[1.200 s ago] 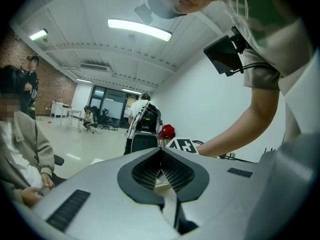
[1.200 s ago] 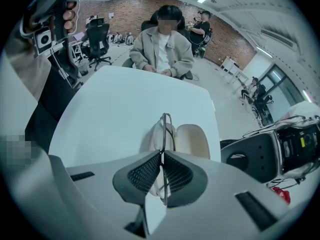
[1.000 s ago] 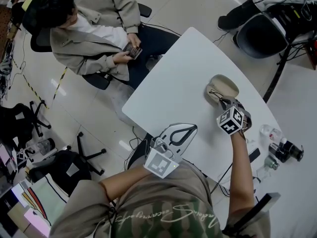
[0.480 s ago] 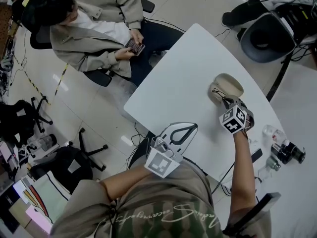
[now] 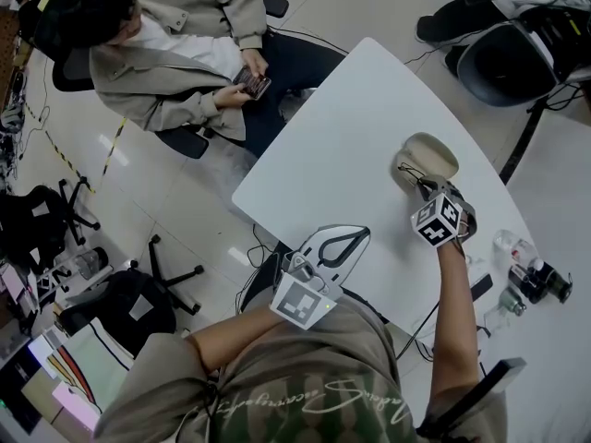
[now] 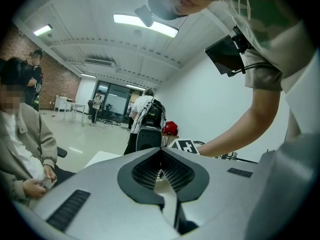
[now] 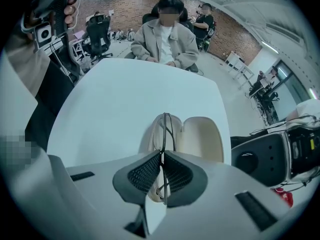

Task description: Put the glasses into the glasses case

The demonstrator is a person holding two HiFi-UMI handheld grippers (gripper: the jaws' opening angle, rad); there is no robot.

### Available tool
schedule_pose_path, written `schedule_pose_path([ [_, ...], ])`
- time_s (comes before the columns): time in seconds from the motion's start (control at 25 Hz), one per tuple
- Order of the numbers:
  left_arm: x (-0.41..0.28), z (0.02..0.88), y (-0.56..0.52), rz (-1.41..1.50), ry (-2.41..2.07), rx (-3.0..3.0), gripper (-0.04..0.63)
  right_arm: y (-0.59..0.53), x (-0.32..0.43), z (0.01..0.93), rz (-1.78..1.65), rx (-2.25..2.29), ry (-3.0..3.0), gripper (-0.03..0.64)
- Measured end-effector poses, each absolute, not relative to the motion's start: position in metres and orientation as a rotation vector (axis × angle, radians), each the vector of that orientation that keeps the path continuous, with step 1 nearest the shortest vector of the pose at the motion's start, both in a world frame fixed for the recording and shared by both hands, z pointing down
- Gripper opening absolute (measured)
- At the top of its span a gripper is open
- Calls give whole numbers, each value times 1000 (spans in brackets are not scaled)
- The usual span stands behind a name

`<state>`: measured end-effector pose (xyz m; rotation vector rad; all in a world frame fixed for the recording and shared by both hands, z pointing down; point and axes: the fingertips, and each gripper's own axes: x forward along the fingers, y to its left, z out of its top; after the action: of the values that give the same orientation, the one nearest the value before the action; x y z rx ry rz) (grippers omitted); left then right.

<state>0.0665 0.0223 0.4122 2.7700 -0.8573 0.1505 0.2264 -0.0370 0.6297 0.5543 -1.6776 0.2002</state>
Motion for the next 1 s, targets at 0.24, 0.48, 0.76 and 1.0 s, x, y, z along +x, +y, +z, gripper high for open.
schedule_pose_path([
  [0.24,65,415,22,156,-844,2773,6,-36,225,635,211,544,-1676,35],
  [0.48,62,422,19,160,-846,2745,6,-34,225,643,234,535,-1671,35],
  [0.76,50,416,12,127,-864,2759,6,-34,221,649,287,542,-1665,35],
  [1.0,42,420,11,136,-857,2742,6,-36,223,654,340,560,-1645,35],
])
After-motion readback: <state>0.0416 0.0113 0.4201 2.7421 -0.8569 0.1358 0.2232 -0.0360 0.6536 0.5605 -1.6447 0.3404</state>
